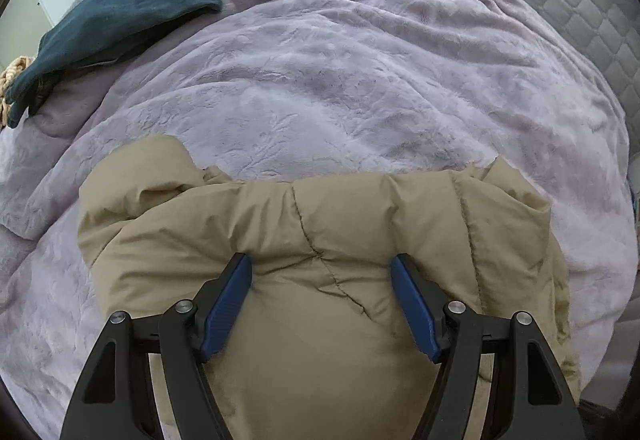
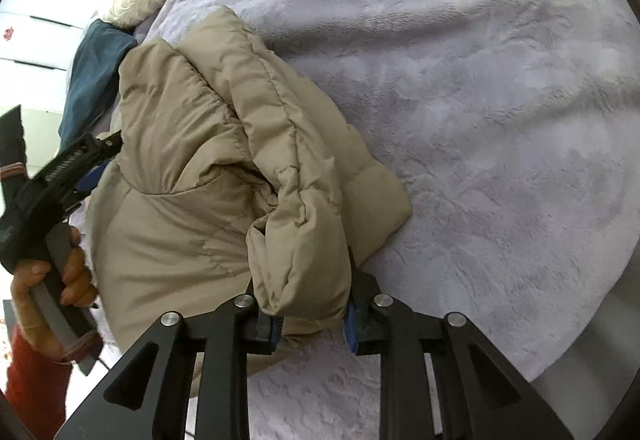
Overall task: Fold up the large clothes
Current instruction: 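Fold the lifted jacket over onto itself with both grippers, then move both open grippers to the sides of the folded beige jacket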
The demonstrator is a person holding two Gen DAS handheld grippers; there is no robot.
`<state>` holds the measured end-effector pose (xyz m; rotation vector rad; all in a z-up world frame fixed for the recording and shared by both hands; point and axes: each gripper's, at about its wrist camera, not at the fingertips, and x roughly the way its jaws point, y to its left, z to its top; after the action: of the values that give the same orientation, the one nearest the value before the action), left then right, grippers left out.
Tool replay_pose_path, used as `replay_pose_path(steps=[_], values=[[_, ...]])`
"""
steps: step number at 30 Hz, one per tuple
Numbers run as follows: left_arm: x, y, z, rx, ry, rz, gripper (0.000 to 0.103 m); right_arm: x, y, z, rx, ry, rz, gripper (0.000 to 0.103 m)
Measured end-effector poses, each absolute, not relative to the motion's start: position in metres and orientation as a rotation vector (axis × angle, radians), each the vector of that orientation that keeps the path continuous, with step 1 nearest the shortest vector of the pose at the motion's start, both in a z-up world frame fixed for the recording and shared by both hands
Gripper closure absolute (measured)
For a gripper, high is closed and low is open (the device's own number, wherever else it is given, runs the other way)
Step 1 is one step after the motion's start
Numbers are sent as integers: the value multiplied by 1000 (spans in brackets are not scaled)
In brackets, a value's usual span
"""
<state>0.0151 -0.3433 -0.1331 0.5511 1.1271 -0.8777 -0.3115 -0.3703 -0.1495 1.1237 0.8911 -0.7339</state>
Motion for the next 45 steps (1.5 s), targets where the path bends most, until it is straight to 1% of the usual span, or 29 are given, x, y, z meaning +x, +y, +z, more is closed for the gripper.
replay_pose_path(steps=[4, 8, 12, 15, 20, 28, 34, 36, 45], values=[[19, -343, -136, 536, 1139, -863, 31, -325, -371, -122, 1074, 888, -748, 77], [20, -341, -136, 534, 1141, -864, 31, -337, -370, -83, 978, 833, -786, 77], [20, -340, -136, 532, 1138, -862, 30, -324, -368, -61, 907, 806, -736, 77], [19, -338, -135, 537, 1133, -855, 29, -299, -366, -73, 869, 880, -697, 77], [20, -331, -127, 524, 1145, -853, 29, -286, -363, -120, 879, 1019, -710, 78], [13, -293, -99, 526, 1171, -834, 29, -282, -365, -139, 885, 1068, -708, 78], [5, -249, -85, 488, 1232, -807, 29, -276, -362, -133, 874, 1081, -727, 77], [2, -237, -83, 486, 1244, -791, 29, -269, -359, -126, 871, 1075, -732, 76], [6, -190, -85, 481, 1286, -742, 29, -267, -327, -97, 848, 994, -779, 75]])
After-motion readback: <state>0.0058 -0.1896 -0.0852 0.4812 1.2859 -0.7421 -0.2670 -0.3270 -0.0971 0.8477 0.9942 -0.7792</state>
